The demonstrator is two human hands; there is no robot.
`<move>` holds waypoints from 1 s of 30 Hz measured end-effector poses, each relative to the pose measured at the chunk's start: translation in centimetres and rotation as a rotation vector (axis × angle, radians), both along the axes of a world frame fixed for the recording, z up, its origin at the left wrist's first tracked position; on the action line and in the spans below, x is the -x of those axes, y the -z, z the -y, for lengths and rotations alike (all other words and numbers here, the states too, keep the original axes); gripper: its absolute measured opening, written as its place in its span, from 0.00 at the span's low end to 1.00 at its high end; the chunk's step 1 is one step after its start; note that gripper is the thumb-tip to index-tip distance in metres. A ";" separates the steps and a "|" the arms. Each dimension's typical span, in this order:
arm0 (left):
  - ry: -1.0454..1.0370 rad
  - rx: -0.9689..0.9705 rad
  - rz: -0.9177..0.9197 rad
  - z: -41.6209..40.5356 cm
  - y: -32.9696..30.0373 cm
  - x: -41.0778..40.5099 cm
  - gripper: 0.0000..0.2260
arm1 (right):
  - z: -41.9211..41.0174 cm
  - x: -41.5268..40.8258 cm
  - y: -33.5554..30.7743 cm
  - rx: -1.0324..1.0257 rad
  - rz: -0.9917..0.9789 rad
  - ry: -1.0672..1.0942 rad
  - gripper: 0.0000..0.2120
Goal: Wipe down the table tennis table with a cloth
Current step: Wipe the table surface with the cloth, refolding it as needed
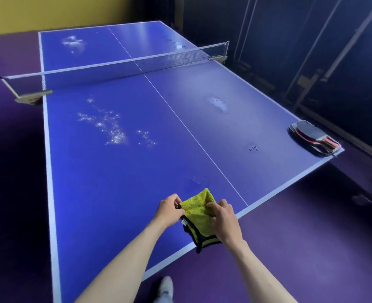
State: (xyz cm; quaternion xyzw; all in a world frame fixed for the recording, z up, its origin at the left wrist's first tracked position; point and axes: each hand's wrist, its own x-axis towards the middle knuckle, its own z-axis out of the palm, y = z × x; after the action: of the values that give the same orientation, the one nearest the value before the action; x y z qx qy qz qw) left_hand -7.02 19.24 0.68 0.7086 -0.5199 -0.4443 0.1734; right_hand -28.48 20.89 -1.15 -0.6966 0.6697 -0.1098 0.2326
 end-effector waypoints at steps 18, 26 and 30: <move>-0.104 -0.067 0.045 22.6 4.9 9.3 0.08 | 26.8 9.4 4.1 0.023 -0.194 -0.136 0.23; -0.335 0.002 0.149 27.4 7.6 12.4 0.05 | 36.3 10.5 9.2 0.137 -0.198 -0.361 0.20; -0.575 0.067 0.149 26.3 8.8 14.5 0.18 | 36.9 11.1 13.9 0.056 -0.075 -0.687 0.21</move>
State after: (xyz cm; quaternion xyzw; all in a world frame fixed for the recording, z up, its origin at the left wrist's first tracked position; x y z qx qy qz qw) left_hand -21.56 -7.02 -8.10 0.8515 -0.3236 -0.3063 0.2765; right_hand -39.62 -15.98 -15.07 -0.8912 0.4007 -0.0176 0.2120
